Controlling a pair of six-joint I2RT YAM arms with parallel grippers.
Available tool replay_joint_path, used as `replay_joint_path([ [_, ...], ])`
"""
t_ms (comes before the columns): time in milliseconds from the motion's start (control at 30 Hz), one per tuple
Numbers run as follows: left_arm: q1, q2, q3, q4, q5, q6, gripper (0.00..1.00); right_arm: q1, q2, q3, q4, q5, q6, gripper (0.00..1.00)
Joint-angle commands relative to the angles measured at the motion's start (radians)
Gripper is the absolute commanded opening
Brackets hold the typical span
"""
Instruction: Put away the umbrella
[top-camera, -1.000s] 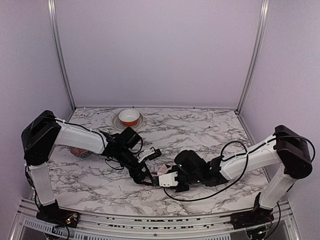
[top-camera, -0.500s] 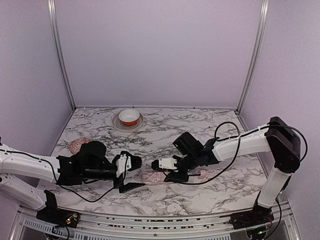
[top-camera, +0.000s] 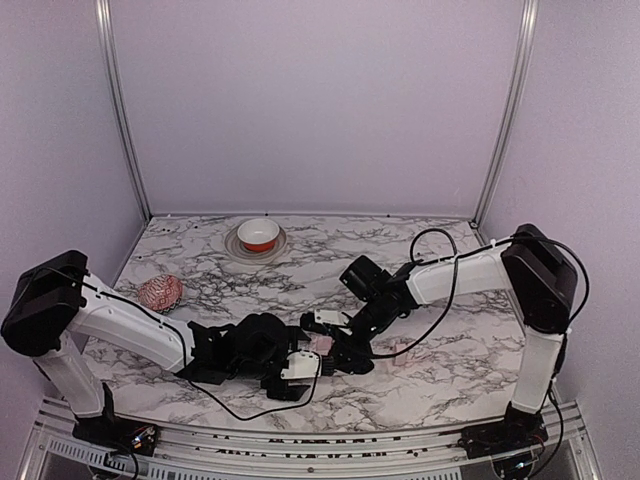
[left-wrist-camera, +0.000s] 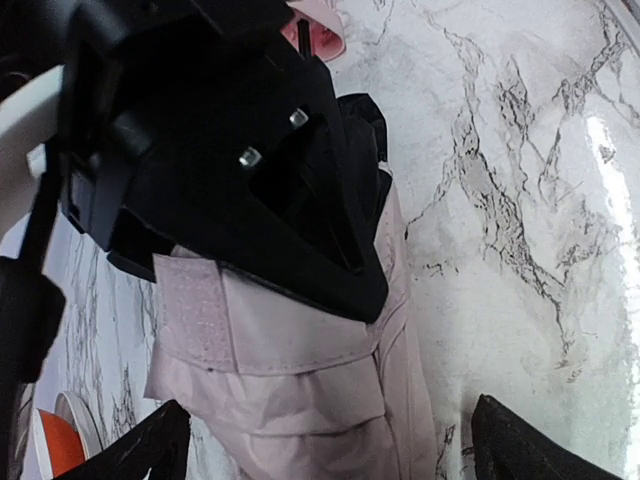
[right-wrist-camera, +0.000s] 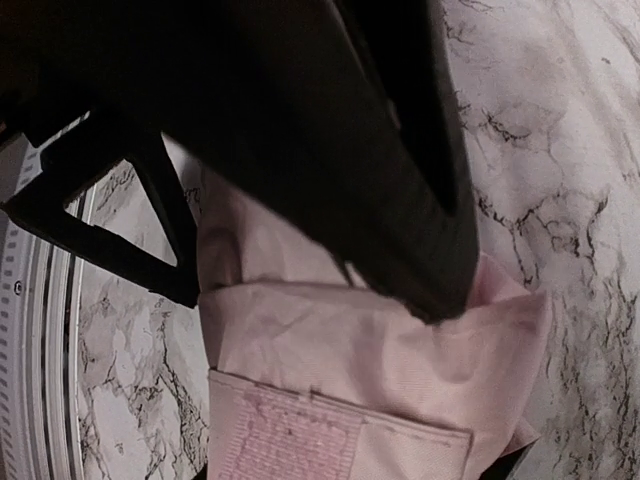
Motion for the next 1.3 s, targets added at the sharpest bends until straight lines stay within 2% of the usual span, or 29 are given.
replay_joint_path([
  [0,0.015,0.066,0.065,-0.081,-0.045,-0.037,0.99,0.004,0.082,-0.019,-0.178,0.006,-0.02,0.15],
  [200,0.022,0.155,0.141,-0.19,-0.025,-0.061,0.99,0.004,0.112,0.032,-0.208,-0.03,-0.05,0.15],
  [333,0.041,0.206,0.169,-0.26,0.048,-0.083,0.98,0.004,0.109,0.036,-0.2,-0.037,-0.051,0.16],
  [500,0.072,0.24,0.219,-0.423,0.155,-0.141,0.67,-0.035,0.081,0.033,-0.158,-0.016,-0.027,0.22],
  [633,0.097,0.255,0.229,-0.493,0.245,-0.166,0.59,-0.053,0.046,0.034,-0.129,-0.029,-0.021,0.23],
  [733,0.114,0.279,0.238,-0.515,0.271,-0.188,0.38,-0.059,0.038,0.037,-0.124,-0.03,-0.021,0.25],
  [800,0.121,0.289,0.239,-0.518,0.275,-0.201,0.35,-0.062,0.036,0.039,-0.125,-0.029,-0.018,0.27],
  [867,0.127,0.297,0.243,-0.523,0.281,-0.207,0.28,-0.066,0.032,0.037,-0.118,-0.023,-0.009,0.33],
  [933,0.129,0.304,0.244,-0.524,0.283,-0.216,0.15,-0.07,0.024,0.032,-0.103,-0.004,0.01,0.44],
  [1067,0.135,0.314,0.245,-0.523,0.279,-0.238,0.0,-0.093,-0.017,0.023,-0.072,0.027,0.045,0.66],
  [1267,0.152,0.329,0.247,-0.523,0.28,-0.279,0.0,-0.144,-0.147,0.007,-0.054,0.012,0.066,0.8],
])
